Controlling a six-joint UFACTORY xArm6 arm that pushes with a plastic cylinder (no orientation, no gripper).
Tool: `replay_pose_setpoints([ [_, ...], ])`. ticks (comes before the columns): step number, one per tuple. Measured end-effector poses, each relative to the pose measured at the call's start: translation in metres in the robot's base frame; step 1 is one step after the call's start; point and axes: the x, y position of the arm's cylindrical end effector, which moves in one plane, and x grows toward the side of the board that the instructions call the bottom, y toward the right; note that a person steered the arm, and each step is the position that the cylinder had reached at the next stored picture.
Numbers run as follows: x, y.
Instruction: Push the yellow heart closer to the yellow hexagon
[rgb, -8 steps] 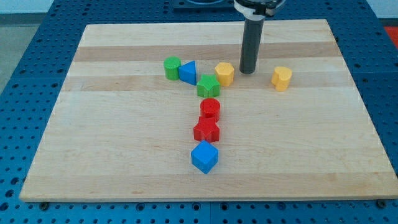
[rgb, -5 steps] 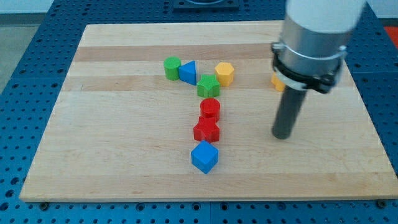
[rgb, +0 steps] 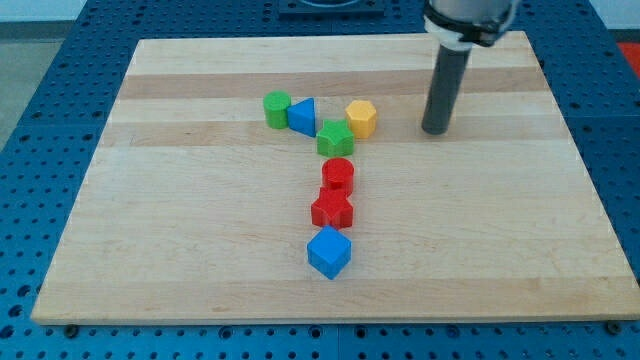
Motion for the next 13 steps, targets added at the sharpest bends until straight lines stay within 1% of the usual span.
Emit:
replay_pose_setpoints([
  [1,-0.003,-0.004],
  [2,0.033,0.012],
  [3,0.041,0.053],
  [4,0.017,0.066],
  [5,-0.01,0.054],
  [8,-0.008,0.003],
  [9,-0.005,0.022],
  [10,-0.022,0.053],
  [11,-0.049,0.046],
  [13,-0.047,-0.004],
])
